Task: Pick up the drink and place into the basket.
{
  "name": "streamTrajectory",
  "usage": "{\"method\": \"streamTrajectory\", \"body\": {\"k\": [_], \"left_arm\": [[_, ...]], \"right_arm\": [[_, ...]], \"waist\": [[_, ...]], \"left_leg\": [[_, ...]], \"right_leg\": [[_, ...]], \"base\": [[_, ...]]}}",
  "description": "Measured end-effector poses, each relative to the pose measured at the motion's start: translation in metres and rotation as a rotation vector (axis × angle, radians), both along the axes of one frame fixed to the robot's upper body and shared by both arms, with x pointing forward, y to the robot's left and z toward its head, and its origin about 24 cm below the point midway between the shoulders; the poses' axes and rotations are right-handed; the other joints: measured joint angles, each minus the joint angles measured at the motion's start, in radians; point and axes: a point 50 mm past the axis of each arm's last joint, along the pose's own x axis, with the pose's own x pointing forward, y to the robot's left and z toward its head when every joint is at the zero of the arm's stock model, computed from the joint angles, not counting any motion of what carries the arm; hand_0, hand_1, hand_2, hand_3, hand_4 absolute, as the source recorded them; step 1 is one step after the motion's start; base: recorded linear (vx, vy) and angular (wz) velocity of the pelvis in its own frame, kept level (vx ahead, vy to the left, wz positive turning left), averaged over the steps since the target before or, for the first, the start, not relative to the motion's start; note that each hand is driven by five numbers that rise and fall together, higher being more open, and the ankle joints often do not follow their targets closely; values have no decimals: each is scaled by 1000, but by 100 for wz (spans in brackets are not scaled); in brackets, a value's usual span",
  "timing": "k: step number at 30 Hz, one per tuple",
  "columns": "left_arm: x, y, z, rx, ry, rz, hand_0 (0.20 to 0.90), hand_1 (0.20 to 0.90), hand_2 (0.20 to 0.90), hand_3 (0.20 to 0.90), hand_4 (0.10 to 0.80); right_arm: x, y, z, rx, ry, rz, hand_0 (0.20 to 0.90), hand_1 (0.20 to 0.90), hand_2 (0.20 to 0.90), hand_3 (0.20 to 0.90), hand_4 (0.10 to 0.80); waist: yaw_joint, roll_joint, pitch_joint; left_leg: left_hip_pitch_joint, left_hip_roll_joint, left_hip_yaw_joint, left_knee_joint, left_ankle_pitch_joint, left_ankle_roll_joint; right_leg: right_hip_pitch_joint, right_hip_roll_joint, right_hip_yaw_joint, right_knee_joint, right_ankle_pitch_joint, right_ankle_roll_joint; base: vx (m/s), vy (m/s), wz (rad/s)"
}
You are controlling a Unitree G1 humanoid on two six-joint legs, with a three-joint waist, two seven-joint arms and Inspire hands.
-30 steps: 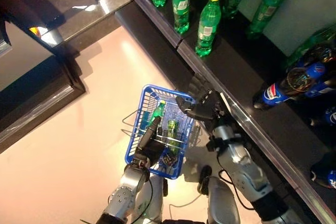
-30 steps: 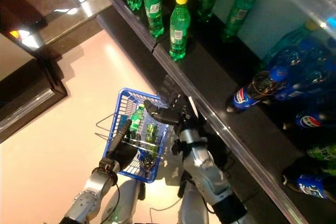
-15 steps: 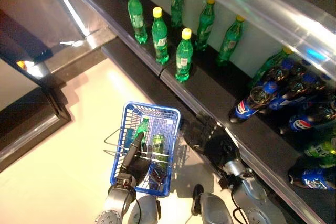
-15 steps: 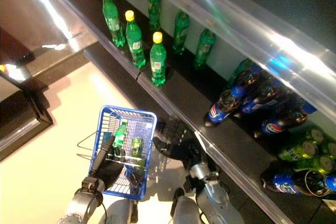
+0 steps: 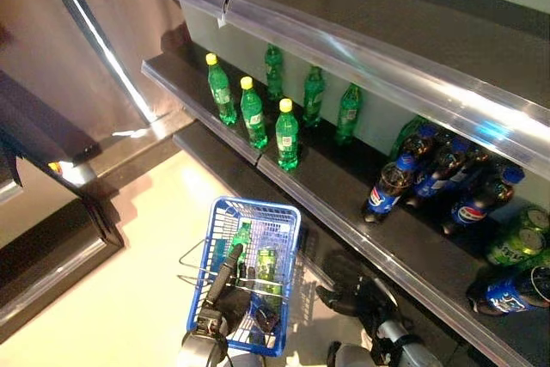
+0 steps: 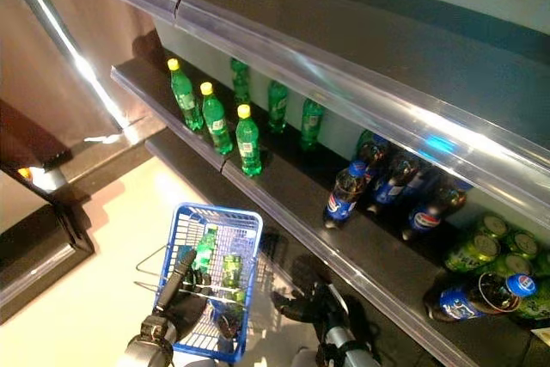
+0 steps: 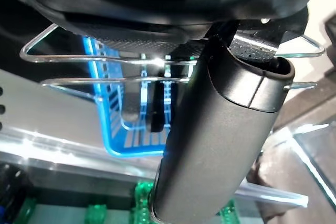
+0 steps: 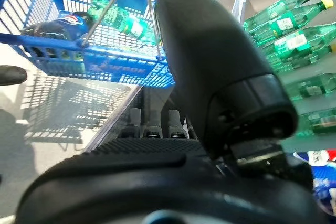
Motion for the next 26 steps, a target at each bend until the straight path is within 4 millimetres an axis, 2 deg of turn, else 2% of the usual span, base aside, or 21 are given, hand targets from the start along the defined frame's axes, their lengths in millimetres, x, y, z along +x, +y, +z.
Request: {"method": "streamTrajectory", "body": {"k": [7, 26], "left_arm": [[-11, -4, -17, -6, 85, 5, 300, 300, 300, 200, 100], [-15, -6, -21, 6, 102, 16, 300, 300, 300, 200, 100]], "right_arm": [[-23, -10, -26, -17, 147, -31, 900, 900, 900, 900, 800], [-24, -3, -28, -1, 157, -9, 900, 900, 900, 900, 800]], "waist": [[0, 11, -47], [1, 2, -76]], "left_leg": [[-4, 7, 0, -5, 0, -1], [-3, 16, 19, -1, 0, -2]], "right_leg": [[-4, 3, 0, 1, 0, -4], [-12, 10, 10, 1, 0, -9]], "base": [[-24, 0, -1], [2, 1, -2]]}}
